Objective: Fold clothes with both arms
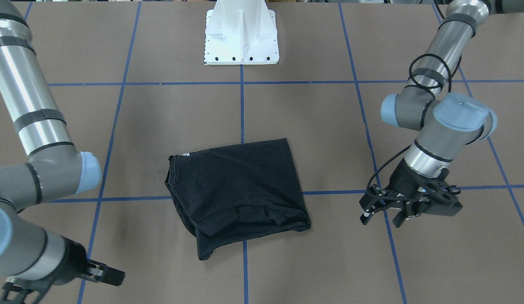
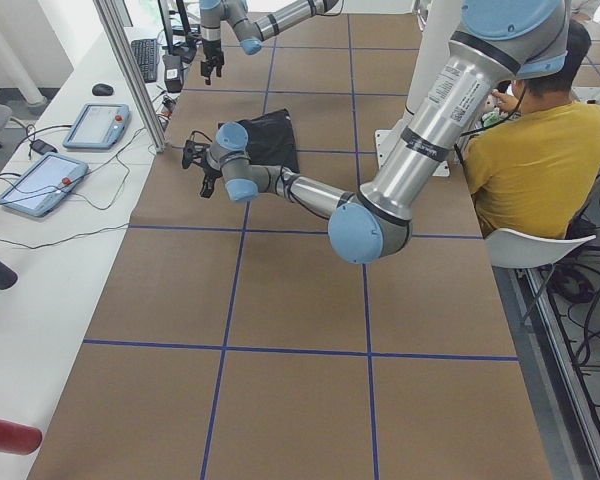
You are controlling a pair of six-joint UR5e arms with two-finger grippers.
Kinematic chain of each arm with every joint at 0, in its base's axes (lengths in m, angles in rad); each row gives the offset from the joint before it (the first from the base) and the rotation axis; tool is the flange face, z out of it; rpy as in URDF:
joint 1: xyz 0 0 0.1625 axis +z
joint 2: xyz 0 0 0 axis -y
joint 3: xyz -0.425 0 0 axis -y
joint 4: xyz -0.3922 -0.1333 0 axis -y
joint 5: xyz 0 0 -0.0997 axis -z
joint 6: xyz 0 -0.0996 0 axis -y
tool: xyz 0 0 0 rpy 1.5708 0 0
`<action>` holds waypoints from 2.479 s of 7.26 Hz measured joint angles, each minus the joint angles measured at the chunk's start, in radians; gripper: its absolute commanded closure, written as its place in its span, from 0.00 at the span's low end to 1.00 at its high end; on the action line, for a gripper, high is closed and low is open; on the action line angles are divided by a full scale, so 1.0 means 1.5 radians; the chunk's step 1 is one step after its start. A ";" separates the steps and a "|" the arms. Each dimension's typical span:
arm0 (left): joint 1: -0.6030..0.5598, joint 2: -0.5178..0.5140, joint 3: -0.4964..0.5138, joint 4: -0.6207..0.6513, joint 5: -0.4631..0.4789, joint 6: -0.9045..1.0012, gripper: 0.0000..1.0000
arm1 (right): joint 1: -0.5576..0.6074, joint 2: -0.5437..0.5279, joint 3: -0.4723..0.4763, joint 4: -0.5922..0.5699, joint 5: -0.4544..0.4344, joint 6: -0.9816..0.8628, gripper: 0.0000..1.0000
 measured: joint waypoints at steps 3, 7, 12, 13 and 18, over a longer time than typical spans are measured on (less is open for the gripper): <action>-0.145 0.194 -0.087 0.001 -0.110 0.321 0.00 | 0.122 -0.217 0.133 -0.005 0.041 -0.284 0.00; -0.336 0.332 -0.116 0.074 -0.225 0.637 0.00 | 0.239 -0.412 0.211 -0.069 0.048 -0.546 0.00; -0.365 0.357 -0.195 0.237 -0.277 0.661 0.00 | 0.266 -0.481 0.412 -0.344 0.048 -0.633 0.00; -0.365 0.371 -0.199 0.240 -0.274 0.662 0.00 | 0.266 -0.498 0.451 -0.367 0.046 -0.633 0.00; -0.367 0.386 -0.209 0.242 -0.266 0.659 0.00 | 0.266 -0.527 0.513 -0.381 0.047 -0.625 0.00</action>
